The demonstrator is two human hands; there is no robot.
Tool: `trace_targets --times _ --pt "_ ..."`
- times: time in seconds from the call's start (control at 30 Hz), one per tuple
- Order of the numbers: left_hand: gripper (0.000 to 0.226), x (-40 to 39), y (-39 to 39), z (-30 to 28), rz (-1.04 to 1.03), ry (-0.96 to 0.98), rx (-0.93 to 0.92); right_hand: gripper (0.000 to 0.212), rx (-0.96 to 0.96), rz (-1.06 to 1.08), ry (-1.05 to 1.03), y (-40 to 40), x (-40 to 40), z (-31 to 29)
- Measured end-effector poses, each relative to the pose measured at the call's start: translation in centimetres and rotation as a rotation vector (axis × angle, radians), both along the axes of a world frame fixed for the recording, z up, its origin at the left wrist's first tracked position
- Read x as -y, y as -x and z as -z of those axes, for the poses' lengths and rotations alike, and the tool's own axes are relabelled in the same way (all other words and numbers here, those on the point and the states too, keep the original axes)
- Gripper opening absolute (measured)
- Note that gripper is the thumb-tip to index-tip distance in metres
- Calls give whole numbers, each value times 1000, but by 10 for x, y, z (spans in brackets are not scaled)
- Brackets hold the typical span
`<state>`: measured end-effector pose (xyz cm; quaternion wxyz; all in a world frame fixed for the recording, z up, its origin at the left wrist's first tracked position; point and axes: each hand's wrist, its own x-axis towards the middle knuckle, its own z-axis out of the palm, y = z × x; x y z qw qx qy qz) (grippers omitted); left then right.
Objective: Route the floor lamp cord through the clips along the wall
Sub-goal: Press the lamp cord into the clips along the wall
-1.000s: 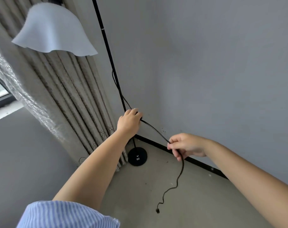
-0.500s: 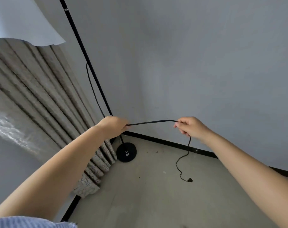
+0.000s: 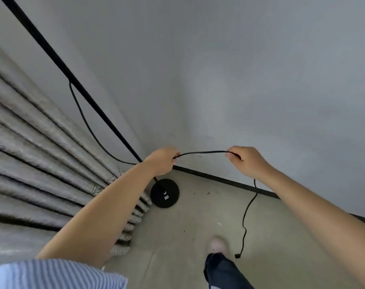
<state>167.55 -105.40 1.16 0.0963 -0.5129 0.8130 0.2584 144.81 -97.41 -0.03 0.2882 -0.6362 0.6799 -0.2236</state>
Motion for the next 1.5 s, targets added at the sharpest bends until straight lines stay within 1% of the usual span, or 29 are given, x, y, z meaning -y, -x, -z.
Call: trace_targets --times 0.07,0.13,0.17,0.23,0.3,0.33,0.4,0.47,0.5,0.6,0.7,0.8,0.9,0.97,1.0,1.03,1.07,1.1,1.13,1.2,1.3,1.37,1.43,1.5 --pt "25 19 5 13 -99 -24 -106 25 74 48 -48 -1 21 14" --pt "25 44 7 32 -134 -35 -129 28 124 97 -104 -2 47 37" --pt "26 57 8 43 -127 -42 -101 31 112 113 -138 -4 60 49" --pt "26 82 9 66 -82 -30 1 41 17 128 -220 -10 85 75" --pt "31 106 9 88 -35 -9 86 47 -44 168 -261 -21 111 99" --pt "32 118 9 98 -10 -2 112 48 -55 185 -278 -28 124 109" --pt "25 144 5 118 40 22 166 46 -49 213 -309 -44 149 129" --pt "19 171 0 140 42 36 198 44 -32 239 -323 -57 175 149" --pt "21 183 -4 151 22 24 192 44 -34 247 -320 -65 187 158" --pt "26 216 -12 185 8 14 191 43 -37 225 -253 -81 217 185" --pt "26 238 -10 208 -44 58 204 29 -45 209 -86 -88 245 208" --pt "27 261 -8 236 -57 127 259 25 -101 170 85 -91 274 239" --pt "23 282 -10 264 24 302 370 22 -95 129 222 -96 299 280" --pt "25 293 -12 284 87 448 385 19 -72 116 288 -98 315 307" --pt "26 296 -14 293 141 529 380 18 -58 122 317 -98 322 318" --pt "25 298 -16 304 234 671 352 17 -46 122 352 -97 329 330" --pt "20 300 -20 316 334 861 289 17 -44 104 394 -97 336 340" --pt "17 300 -25 326 408 958 259 16 -61 69 435 -97 340 351" --pt "20 300 -28 336 435 1015 242 17 -90 32 477 -97 344 361" --pt "25 304 -33 354 392 1037 215 17 -138 -7 564 -97 349 378" --pt "25 308 -35 373 313 1133 158 14 -166 5 696 -94 354 391" --pt "27 309 -32 380 325 1213 144 14 -213 11 774 -92 355 396" --pt "25 307 -31 385 348 1326 184 18 -297 8 779 -93 356 400" --pt "38 307 -30 391 348 1420 211 21 -366 5 742 -95 357 400"
